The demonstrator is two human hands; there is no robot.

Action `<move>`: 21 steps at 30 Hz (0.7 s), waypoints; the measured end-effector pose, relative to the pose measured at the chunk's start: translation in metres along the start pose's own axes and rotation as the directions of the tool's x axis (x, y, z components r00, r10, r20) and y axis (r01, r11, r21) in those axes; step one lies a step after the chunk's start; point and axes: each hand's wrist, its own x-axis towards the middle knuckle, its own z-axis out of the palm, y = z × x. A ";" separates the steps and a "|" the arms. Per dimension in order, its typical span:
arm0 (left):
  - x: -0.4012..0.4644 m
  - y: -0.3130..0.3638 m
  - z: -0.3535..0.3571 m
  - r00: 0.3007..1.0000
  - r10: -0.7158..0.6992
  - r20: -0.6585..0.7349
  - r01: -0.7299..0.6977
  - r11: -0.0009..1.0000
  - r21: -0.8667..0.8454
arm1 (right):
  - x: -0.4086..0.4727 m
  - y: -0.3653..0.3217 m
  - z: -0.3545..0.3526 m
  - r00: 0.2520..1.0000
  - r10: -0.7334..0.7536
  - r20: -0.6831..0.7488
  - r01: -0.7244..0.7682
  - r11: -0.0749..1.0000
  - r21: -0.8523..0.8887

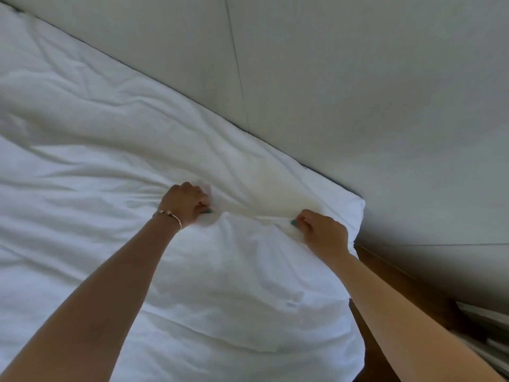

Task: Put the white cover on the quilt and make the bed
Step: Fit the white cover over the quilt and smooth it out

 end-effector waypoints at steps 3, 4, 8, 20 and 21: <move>0.027 -0.003 -0.038 0.924 0.048 -0.380 -0.079 0.995 -0.067 | 0.011 -0.005 -0.019 0.985 0.102 -0.137 -0.094 0.994 0.064; 0.042 -0.002 -0.053 0.855 0.053 -0.516 -0.094 0.994 -0.054 | 0.017 -0.007 -0.024 0.962 0.171 -0.212 -0.142 0.979 0.146; 0.094 0.024 -0.077 0.840 0.060 -0.540 -0.022 0.997 0.077 | 0.061 0.002 -0.018 0.887 0.228 -0.401 -0.161 0.968 0.194; 0.103 0.071 -0.034 0.947 -0.050 -0.316 -0.093 0.902 -0.421 | 0.077 0.015 0.006 0.797 0.289 -0.530 -0.263 0.956 0.126; 0.094 0.075 -0.031 0.963 0.022 -0.269 -0.129 0.913 -0.388 | 0.068 0.011 0.008 0.771 0.313 -0.554 -0.252 0.950 0.186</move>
